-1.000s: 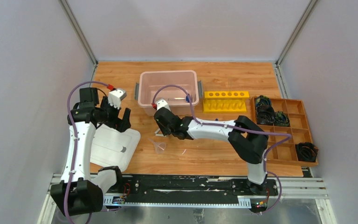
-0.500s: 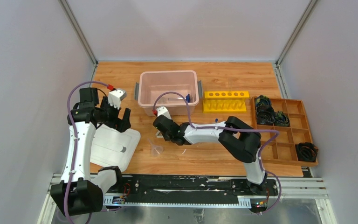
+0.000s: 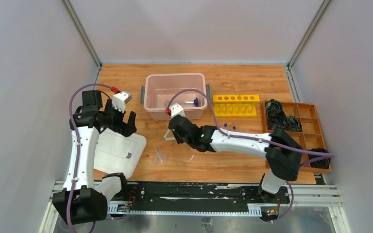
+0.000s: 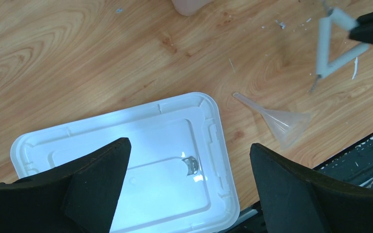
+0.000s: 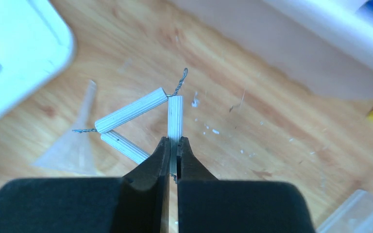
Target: Organize the chemistry lab equipment
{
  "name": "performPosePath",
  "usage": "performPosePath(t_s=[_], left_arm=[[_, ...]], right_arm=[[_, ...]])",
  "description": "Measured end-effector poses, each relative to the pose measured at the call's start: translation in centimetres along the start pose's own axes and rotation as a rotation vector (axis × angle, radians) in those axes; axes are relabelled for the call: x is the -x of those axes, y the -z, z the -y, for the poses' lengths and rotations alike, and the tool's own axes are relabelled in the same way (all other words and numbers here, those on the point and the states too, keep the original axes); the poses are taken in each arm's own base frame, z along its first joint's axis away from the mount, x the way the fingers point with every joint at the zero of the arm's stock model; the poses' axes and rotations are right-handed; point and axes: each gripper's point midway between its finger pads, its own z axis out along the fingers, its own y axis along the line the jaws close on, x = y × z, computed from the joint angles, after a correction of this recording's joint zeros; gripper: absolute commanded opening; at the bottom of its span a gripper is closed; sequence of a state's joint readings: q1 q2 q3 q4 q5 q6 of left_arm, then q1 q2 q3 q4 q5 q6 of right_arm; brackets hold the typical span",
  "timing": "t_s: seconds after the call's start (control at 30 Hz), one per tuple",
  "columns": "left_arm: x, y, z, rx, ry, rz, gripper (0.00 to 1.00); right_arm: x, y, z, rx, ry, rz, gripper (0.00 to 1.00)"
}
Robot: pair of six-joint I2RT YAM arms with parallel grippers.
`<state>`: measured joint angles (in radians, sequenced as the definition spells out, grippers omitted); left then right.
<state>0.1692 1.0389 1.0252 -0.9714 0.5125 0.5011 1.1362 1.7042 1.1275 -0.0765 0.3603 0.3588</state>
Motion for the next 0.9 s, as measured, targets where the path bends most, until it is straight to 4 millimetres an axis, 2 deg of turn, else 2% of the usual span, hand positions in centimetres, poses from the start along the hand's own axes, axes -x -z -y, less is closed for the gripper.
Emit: performPosePath(t_s=[0.17,0.27,0.37,0.47,0.57,0.7,0.8,0.87,0.9], left_arm=[[0.1,0.0,0.1,-0.003,0.001,0.003,0.99],[0.1,0.0,0.1,-0.004,0.003,0.003,0.99],[0.1,0.0,0.1,-0.005,0.003,0.004,0.99],[0.1,0.0,0.2,-0.008,0.004,0.005,0.99],[0.1,0.0,0.2,-0.010,0.004,0.005,0.99],[0.1,0.0,0.2,-0.011,0.003,0.005,0.99],[0.1,0.0,0.3,-0.013,0.002,0.006,0.99],[0.1,0.0,0.3,-0.017,0.001,0.008,0.99],[0.1,0.0,0.3,-0.017,0.001,0.008,1.00]], right_arm=[[9.0,5.7,0.3,0.046,-0.030,0.206,0.00],[13.8,7.7,1.5,0.042,-0.060,0.301,0.00],[17.4,7.2,4.4,-0.019,-0.084,0.325,0.00],[19.3,4.6,6.9,-0.078,-0.092,0.294,0.00],[18.9,0.7,8.8,-0.126,-0.081,0.217,0.00],[14.4,-4.2,10.5,-0.165,-0.055,0.053,0.00],[11.6,-6.4,10.9,-0.168,-0.042,-0.037,0.01],[10.6,-7.2,11.0,-0.167,-0.037,-0.073,0.24],[10.5,-7.4,11.0,-0.166,-0.037,-0.079,0.41]])
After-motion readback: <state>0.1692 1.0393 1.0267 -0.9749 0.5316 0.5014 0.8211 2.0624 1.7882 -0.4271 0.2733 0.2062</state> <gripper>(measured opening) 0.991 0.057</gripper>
